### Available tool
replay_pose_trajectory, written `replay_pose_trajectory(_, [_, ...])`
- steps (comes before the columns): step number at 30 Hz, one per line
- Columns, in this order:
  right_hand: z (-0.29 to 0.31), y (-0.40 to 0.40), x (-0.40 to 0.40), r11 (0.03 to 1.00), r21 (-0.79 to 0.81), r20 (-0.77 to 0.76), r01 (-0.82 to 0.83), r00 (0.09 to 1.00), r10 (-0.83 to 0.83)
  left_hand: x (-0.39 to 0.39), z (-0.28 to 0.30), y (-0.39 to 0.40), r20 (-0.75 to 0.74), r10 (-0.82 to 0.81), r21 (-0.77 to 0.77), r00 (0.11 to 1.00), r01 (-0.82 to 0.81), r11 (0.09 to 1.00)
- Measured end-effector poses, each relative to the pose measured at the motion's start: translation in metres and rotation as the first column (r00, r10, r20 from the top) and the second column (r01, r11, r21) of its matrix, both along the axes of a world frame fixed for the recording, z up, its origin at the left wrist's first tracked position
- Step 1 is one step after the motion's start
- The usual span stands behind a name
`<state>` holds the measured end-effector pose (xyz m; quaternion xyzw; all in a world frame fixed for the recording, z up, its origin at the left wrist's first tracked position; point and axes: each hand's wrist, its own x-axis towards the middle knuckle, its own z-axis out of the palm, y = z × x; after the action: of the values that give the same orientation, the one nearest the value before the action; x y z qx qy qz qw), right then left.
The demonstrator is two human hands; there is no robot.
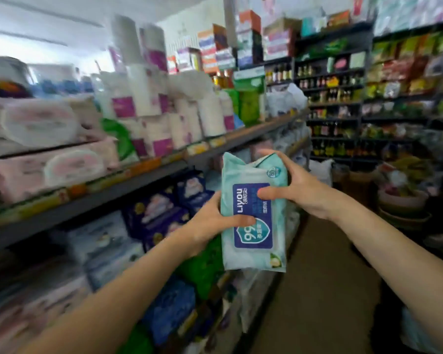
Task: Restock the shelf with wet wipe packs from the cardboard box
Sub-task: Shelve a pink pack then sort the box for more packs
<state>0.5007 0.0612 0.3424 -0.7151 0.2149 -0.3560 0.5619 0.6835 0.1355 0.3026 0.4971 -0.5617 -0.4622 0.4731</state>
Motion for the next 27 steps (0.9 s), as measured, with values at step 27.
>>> replay_pose_trajectory(27, [0.208,0.136,0.335,0.742,-0.500,0.060,-0.447,0.837,0.544,0.235,0.283,0.278,0.750,0.631,-0.467,0.197,-0.518,0.717])
